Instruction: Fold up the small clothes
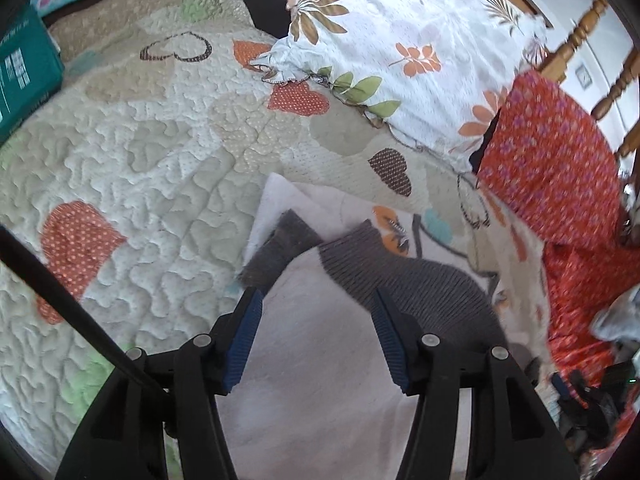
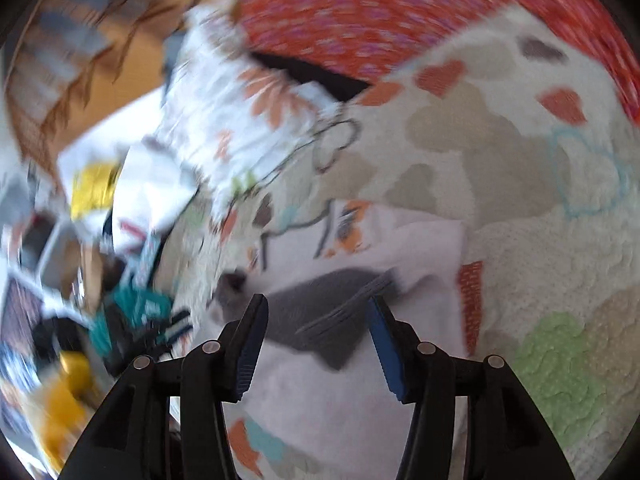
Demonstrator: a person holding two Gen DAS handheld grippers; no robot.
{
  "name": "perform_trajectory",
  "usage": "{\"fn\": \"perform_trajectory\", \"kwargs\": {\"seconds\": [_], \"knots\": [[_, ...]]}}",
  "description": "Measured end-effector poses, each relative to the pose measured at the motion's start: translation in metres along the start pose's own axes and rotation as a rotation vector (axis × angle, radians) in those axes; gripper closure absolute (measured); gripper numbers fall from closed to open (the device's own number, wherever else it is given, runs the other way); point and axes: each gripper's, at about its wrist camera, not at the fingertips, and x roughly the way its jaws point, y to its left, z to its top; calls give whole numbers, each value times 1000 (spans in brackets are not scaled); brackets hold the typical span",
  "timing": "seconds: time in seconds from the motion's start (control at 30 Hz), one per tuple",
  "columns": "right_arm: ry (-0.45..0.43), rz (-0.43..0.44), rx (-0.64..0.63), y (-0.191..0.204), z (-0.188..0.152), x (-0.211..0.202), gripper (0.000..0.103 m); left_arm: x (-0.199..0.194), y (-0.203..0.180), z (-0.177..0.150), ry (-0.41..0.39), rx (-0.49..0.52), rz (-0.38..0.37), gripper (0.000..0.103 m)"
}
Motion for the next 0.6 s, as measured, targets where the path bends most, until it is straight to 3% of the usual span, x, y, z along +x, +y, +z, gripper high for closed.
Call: {"fn": "perform_trajectory", "kwargs": {"seconds": [0.13, 0.23, 0.27, 0.33, 0.4, 0.5, 0.6], "knots": [[128, -7, -170, 30, -22, 20, 71, 6, -1, -5, 26, 22, 27, 48], [280, -142, -278, 34, -44, 56, 78, 9, 0, -5, 32, 18, 44, 48], [316, -207, -292, 29, -49, 70, 85, 10, 2, -5, 34, 13, 46, 48], [326, -278, -296, 22, -43, 87, 93, 9, 5, -4, 34, 4, 50, 48], [274, -242, -260, 18, -22, 92, 93, 8, 10, -4, 34, -7, 63, 48], [223, -257, -260, 19, 13, 107, 93, 4, 18, -4, 34, -29, 76, 48], [224, -342, -231, 11, 40, 133, 91, -3, 28, -5, 27, -50, 85, 48]]}}
